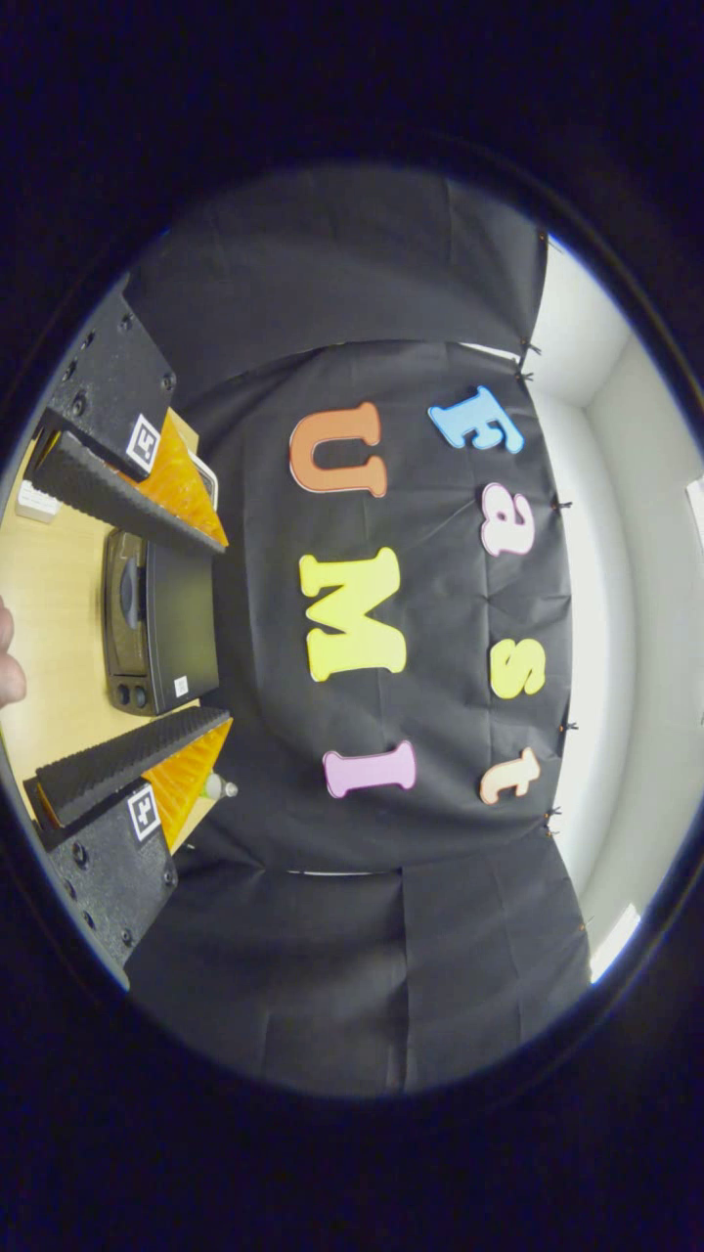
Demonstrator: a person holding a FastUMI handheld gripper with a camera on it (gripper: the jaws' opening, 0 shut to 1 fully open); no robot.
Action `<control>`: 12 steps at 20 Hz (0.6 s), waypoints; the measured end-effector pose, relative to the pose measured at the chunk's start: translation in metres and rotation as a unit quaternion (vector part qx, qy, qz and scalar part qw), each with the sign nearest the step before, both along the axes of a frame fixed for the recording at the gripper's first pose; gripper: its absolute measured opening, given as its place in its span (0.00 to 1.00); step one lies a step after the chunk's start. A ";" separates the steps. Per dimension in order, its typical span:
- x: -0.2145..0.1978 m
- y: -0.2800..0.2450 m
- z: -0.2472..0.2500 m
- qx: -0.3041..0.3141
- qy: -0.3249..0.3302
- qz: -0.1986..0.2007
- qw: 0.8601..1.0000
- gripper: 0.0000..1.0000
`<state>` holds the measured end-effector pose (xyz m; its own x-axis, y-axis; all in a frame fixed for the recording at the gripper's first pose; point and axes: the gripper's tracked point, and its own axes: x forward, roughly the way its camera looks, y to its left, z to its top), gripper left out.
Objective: Open the toaster oven, put the food inside, and close the toaster oven door.
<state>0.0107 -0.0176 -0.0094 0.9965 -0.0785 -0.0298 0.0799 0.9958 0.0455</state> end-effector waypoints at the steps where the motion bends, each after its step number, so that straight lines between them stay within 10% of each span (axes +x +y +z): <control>1: -0.004 0.001 0.000 -0.001 -0.003 -0.001 1.000 1.00; 12: -0.013 0.020 0.007 -0.015 -0.019 0.016 1.000 1.00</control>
